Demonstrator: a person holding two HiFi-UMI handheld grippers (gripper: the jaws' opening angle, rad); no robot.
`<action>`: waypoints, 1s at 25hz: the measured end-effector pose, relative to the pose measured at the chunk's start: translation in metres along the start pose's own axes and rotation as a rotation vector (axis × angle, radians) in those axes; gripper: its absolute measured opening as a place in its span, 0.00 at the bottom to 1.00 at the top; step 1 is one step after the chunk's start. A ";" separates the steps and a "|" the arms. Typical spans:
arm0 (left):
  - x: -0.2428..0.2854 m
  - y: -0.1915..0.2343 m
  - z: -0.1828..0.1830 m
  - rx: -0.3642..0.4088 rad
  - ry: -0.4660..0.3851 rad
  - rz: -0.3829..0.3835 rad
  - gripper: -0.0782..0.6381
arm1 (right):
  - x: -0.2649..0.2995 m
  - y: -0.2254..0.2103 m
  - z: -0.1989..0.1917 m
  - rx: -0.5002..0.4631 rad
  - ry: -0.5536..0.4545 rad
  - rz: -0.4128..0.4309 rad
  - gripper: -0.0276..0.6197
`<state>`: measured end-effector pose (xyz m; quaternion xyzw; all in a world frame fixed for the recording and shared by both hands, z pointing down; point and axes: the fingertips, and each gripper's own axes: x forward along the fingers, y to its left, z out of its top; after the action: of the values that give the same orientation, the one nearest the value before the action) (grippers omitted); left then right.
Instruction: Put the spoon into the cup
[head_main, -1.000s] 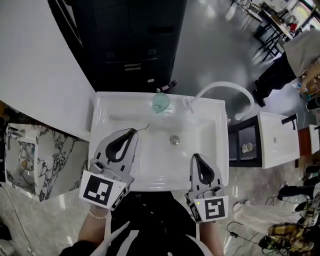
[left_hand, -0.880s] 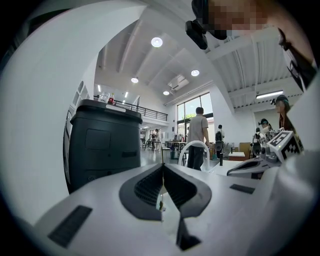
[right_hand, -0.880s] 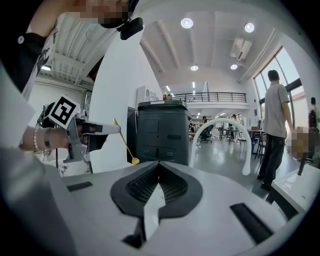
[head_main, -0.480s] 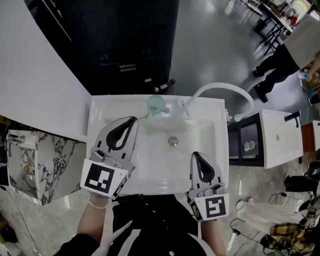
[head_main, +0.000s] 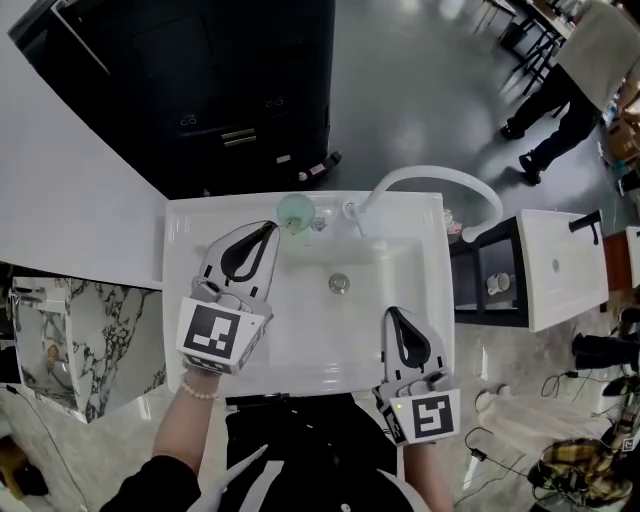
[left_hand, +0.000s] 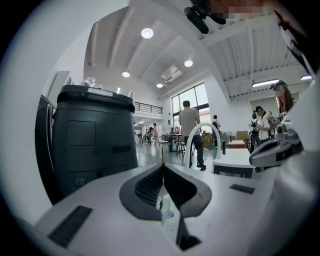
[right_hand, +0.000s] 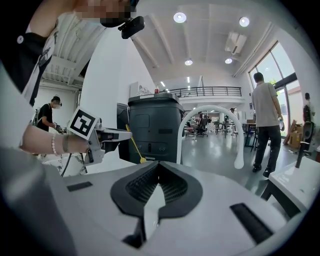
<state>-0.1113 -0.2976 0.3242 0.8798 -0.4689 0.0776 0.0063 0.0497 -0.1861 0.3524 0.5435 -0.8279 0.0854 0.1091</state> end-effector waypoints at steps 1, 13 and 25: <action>0.005 0.000 -0.005 0.003 0.009 -0.003 0.12 | 0.000 -0.001 -0.001 0.001 0.003 -0.002 0.04; 0.049 0.001 -0.057 0.064 0.116 -0.004 0.12 | -0.001 -0.017 -0.015 0.028 0.041 -0.038 0.04; 0.073 0.007 -0.096 0.091 0.188 0.032 0.12 | 0.002 -0.021 -0.024 0.035 0.069 -0.041 0.04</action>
<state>-0.0896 -0.3532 0.4289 0.8606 -0.4760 0.1810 0.0089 0.0700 -0.1900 0.3763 0.5590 -0.8107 0.1164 0.1297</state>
